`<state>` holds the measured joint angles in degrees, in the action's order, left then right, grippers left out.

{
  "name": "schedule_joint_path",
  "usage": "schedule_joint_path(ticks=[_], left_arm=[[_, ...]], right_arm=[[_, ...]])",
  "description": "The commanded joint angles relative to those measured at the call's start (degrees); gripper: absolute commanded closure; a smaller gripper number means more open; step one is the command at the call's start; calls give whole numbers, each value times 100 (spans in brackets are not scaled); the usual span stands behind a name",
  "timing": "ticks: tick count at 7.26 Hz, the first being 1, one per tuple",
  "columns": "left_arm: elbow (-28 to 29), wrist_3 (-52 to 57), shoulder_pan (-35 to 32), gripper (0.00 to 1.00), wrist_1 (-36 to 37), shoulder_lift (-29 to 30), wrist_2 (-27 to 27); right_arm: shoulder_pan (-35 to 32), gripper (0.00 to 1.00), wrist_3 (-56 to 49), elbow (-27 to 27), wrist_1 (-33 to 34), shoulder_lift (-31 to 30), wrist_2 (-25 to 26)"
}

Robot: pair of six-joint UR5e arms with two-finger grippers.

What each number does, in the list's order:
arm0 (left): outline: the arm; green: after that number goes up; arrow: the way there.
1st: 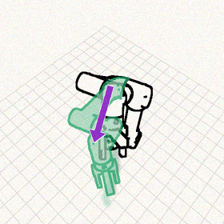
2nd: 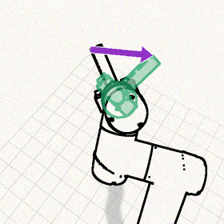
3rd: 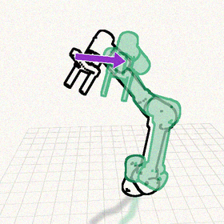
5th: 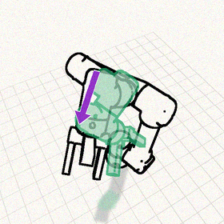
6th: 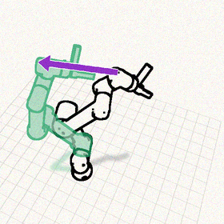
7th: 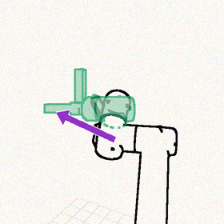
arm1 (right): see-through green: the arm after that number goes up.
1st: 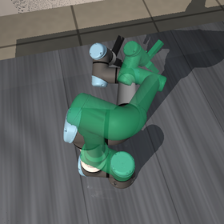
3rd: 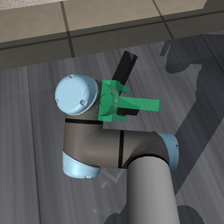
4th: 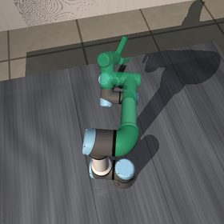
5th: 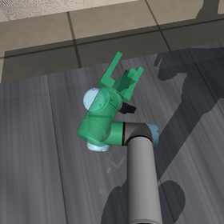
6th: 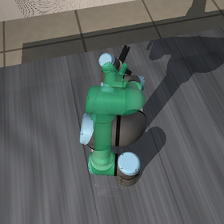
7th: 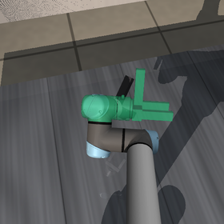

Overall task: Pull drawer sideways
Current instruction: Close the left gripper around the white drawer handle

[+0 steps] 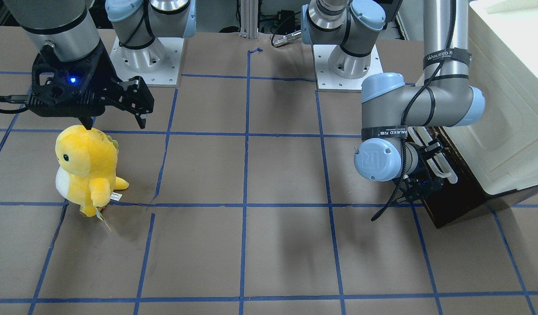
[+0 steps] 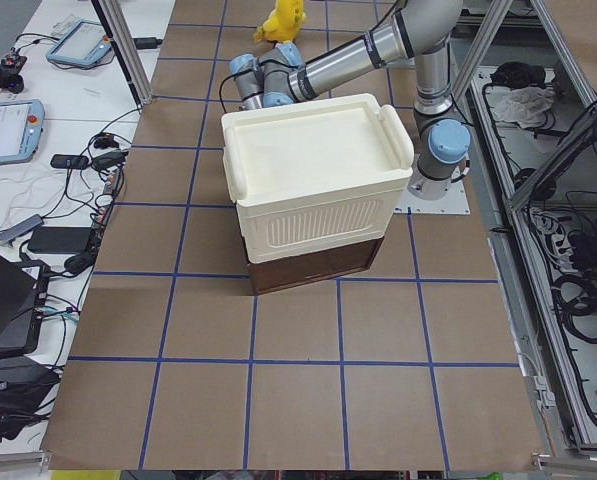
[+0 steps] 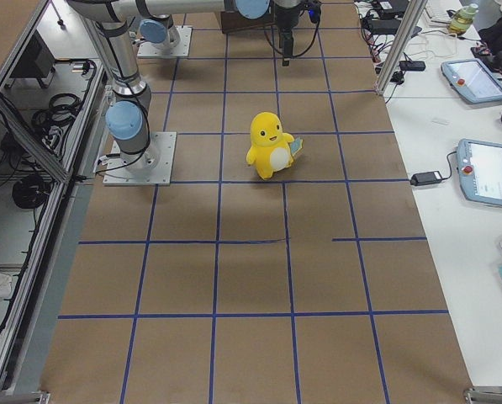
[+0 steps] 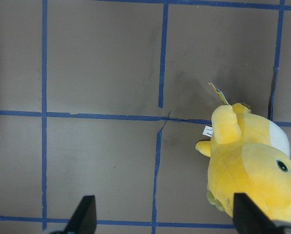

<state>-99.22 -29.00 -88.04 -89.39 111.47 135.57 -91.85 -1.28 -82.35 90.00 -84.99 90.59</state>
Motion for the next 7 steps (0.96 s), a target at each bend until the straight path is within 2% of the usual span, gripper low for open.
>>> schedule_joint_path(ticks=[1,6,7], left_arm=[[-1,0,6,41,-52,-2,-4],[-97,-79,32,45,-87,-11,4],[-106,-79,32,52,-96,-11,-4]], right_arm=[[0,0,5,0,0,0,-6],[0,0,5,0,0,0,-6],[0,0,5,0,0,0,-6]])
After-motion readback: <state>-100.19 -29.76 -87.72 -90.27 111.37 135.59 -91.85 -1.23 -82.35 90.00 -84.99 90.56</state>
